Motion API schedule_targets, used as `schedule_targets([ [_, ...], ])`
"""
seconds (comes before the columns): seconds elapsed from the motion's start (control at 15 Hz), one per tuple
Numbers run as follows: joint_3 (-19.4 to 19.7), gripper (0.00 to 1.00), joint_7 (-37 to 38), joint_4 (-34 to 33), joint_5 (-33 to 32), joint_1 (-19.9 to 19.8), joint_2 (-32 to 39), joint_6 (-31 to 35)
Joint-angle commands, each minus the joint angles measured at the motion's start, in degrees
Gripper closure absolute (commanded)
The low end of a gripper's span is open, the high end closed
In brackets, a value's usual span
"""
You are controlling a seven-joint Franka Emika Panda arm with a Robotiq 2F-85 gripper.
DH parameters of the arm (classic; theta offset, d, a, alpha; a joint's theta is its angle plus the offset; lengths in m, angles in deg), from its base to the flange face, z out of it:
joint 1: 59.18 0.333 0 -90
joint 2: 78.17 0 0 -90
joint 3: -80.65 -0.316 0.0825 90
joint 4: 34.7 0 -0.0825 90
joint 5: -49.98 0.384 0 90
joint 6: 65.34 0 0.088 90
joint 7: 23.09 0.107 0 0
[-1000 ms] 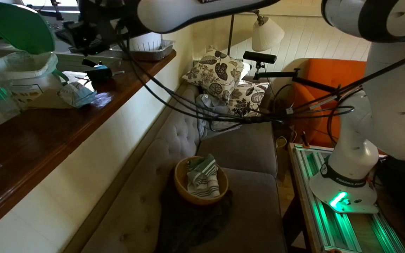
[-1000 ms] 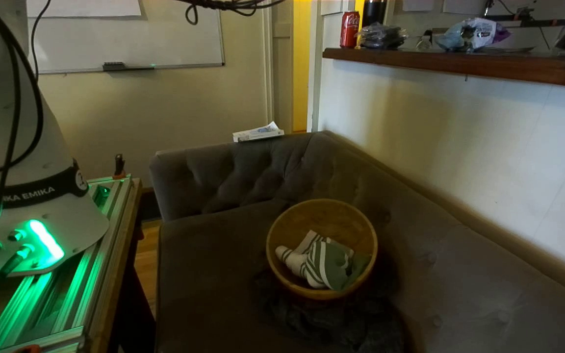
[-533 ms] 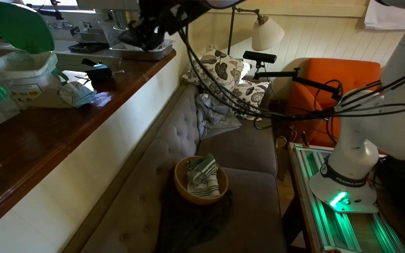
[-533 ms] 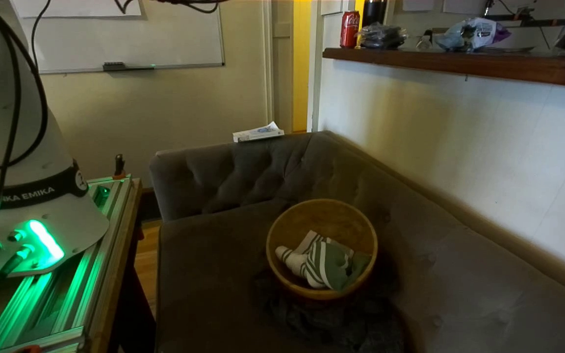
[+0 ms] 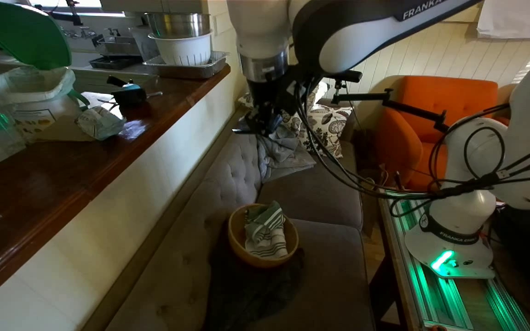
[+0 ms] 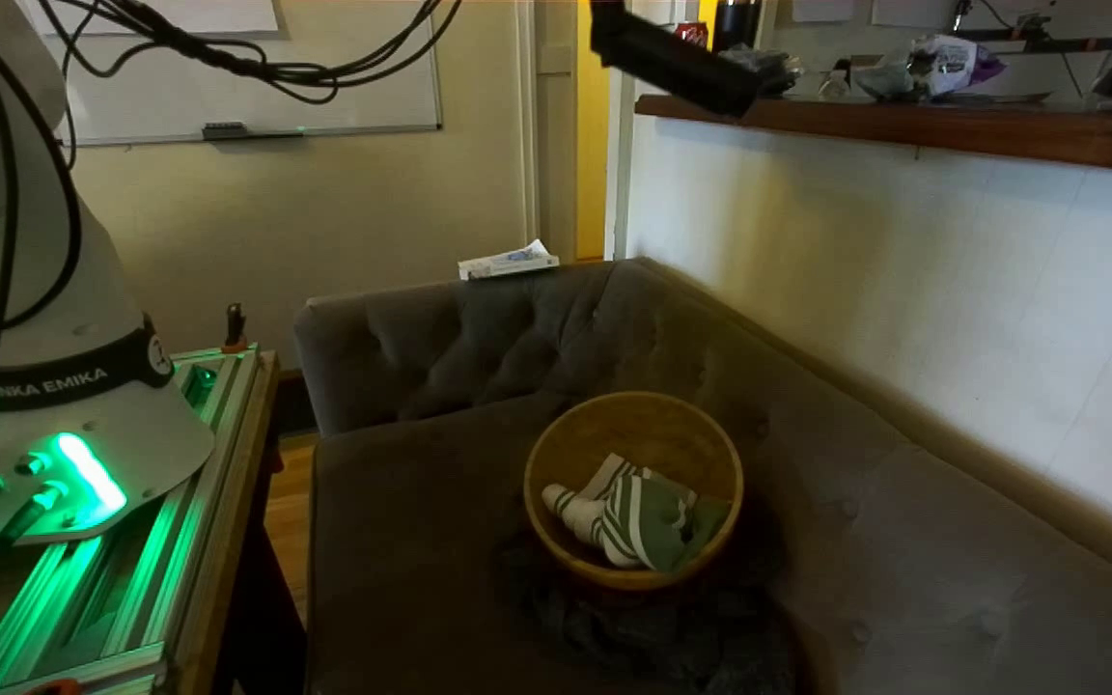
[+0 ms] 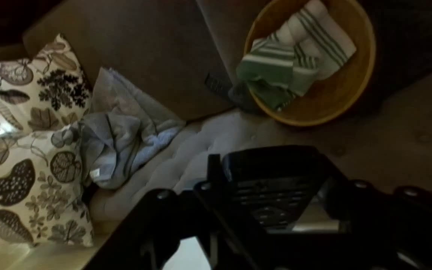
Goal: Put the black remote control in the wooden bowl.
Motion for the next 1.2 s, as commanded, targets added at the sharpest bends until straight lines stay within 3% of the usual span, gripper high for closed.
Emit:
schedule_targets([
  [0.0,-1.2,0.64,2.0,8.1,5.6,-2.8,-0.8,3.1],
  [0.4,-0.7,0.64,9.0,15.9,11.8,-4.8,6.9,18.5],
  [0.73,0.1,0.64,12.3,20.8,11.4,-5.1,12.3,22.1],
  [1.13,0.7,0.64,21.6,17.6,10.3,-3.0,23.6,25.2],
])
